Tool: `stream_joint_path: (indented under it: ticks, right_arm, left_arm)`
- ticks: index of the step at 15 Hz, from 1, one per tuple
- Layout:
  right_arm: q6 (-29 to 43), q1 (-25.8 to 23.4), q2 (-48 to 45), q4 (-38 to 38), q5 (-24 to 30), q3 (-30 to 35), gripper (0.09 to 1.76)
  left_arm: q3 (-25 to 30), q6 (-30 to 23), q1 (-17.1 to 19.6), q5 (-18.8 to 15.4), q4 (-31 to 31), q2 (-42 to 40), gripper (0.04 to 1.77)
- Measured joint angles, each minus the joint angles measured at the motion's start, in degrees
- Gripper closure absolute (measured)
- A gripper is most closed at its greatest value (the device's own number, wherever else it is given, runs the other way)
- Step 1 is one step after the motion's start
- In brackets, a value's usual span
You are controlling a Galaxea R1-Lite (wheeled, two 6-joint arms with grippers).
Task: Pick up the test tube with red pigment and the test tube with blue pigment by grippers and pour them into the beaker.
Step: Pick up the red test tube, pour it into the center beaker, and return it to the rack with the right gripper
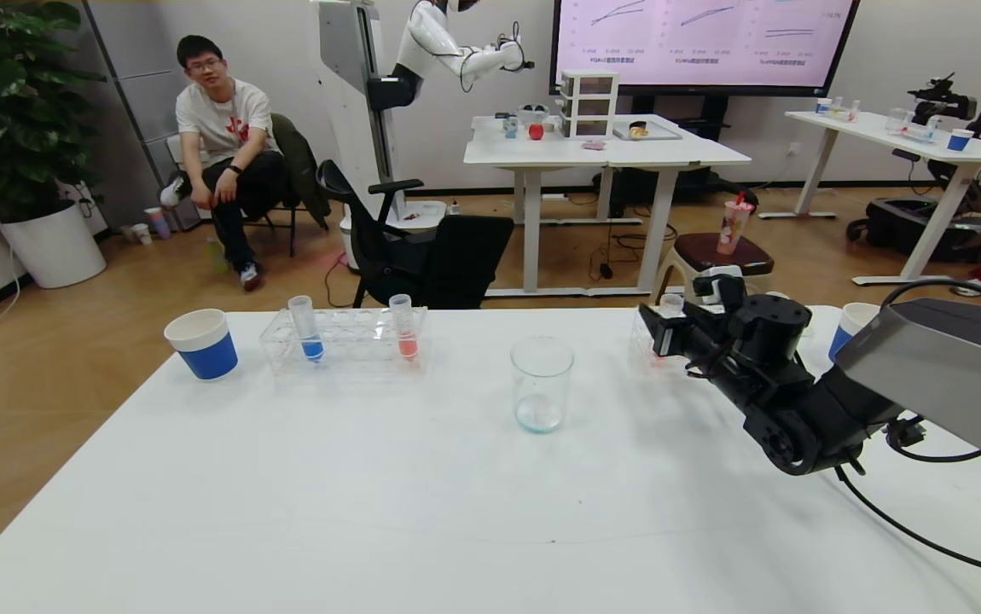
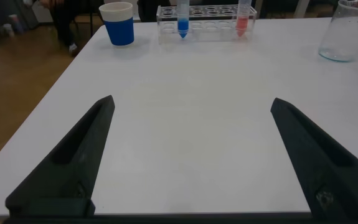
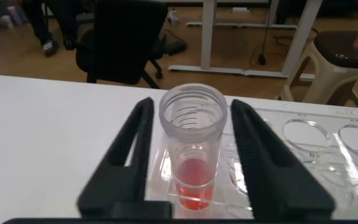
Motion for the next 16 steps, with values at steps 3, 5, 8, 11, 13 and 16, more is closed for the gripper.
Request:
stream_joint_path:
  ticks: [3, 5, 8, 11, 13, 16]
  right_arm:
    - [-0.02, 0.00, -0.05, -2.56, -0.26, 0.09, 1.29]
    - [-0.09, 0.11, -0.22, -2.95, -0.69, 0.22, 1.34]
    - [-0.35, 0.17, -0.82, -2.60, -0.74, 0.11, 1.34]
    - [-1.16, 0.22, -3.24, 0.06, -1.05, -1.05, 1.34]
    - [-2.76, 0.22, -6.00, 4.83, -1.10, -2.95, 1.34]
    - [-4.78, 0.35, -9.03, 8.57, -1.05, -5.64, 1.34]
  left_arm:
    - [0.00, 0.00, 0.00, -0.04, 0.00, 0.00, 0.06]
    - [0.00, 0.00, 0.00, -0.01, 0.02, 0.00, 0.06]
    - [0.00, 0.00, 0.02, -0.01, 0.02, 0.00, 0.06]
    - [0.00, 0.00, 0.00, -0.01, 0.02, 0.00, 0.06]
    - [0.00, 0.00, 0.00, -0.01, 0.02, 0.00, 0.06]
    - [0.00, 0.02, -0.04, -0.04, 0.02, 0.00, 0.06]
